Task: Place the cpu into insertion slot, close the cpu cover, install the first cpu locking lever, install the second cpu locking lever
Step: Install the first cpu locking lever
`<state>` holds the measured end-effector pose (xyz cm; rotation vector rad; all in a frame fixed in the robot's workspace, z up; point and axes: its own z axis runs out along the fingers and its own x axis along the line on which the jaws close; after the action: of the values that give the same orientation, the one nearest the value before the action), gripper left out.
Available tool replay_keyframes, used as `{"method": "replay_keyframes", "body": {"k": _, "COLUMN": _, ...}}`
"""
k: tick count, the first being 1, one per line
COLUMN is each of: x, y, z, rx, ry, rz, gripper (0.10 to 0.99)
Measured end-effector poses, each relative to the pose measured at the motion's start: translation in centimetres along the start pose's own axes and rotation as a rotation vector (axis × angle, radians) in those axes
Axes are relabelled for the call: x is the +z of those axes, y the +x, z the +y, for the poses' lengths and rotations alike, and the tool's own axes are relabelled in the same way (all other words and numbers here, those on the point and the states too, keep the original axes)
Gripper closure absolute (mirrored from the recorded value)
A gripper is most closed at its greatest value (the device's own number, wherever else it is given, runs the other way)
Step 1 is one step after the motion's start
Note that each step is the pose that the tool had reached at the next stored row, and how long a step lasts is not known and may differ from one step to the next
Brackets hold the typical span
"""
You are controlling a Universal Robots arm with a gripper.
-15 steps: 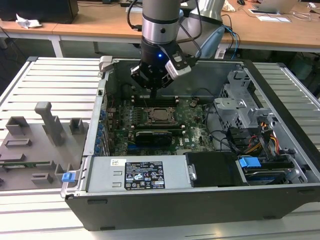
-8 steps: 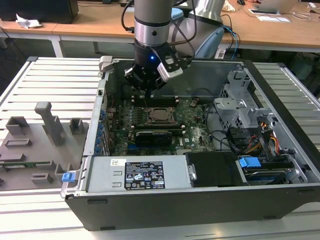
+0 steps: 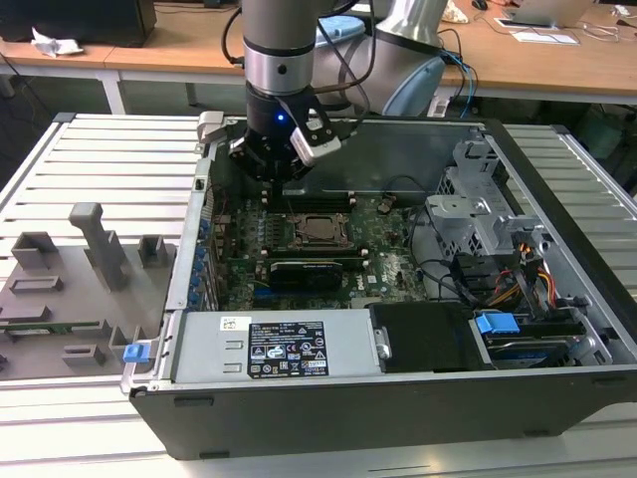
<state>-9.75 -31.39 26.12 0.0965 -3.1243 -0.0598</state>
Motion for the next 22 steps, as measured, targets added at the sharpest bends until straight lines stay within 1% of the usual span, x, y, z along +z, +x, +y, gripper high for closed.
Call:
{"method": "replay_keyframes", "body": {"k": 2, "x": 0.11, "y": 0.17, "z": 0.26, "rx": 0.000, "ry": 0.000, "rz": -0.0001, "gripper": 0.980}}
{"method": "replay_keyframes", "body": {"k": 4, "x": 0.34, "y": 0.22, "z": 0.92, "rx": 0.000, "ry": 0.000, "rz": 0.0001, "gripper": 0.980}}
{"method": "replay_keyframes", "body": {"k": 6, "x": 0.43, "y": 0.21, "z": 1.32, "rx": 0.000, "ry": 0.000, "rz": 0.0000, "gripper": 0.980}}
{"method": "replay_keyframes", "body": {"k": 10, "x": 0.50, "y": 0.18, "z": 1.78, "rx": 0.000, "ry": 0.000, "rz": 0.0000, "gripper": 0.980}}
{"method": "replay_keyframes", "body": {"k": 13, "x": 0.54, "y": 0.15, "z": 2.28, "rx": 0.000, "ry": 0.000, "rz": 0.0000, "gripper": 0.980}}
{"method": "replay_keyframes", "body": {"k": 19, "x": 0.57, "y": 0.12, "z": 2.38, "rx": 0.000, "ry": 0.000, "rz": -0.0001, "gripper": 0.980}}
{"method": "replay_keyframes", "body": {"k": 22, "x": 0.58, "y": -0.09, "z": 2.37, "rx": 0.000, "ry": 0.000, "rz": 0.0000, "gripper": 0.980}}
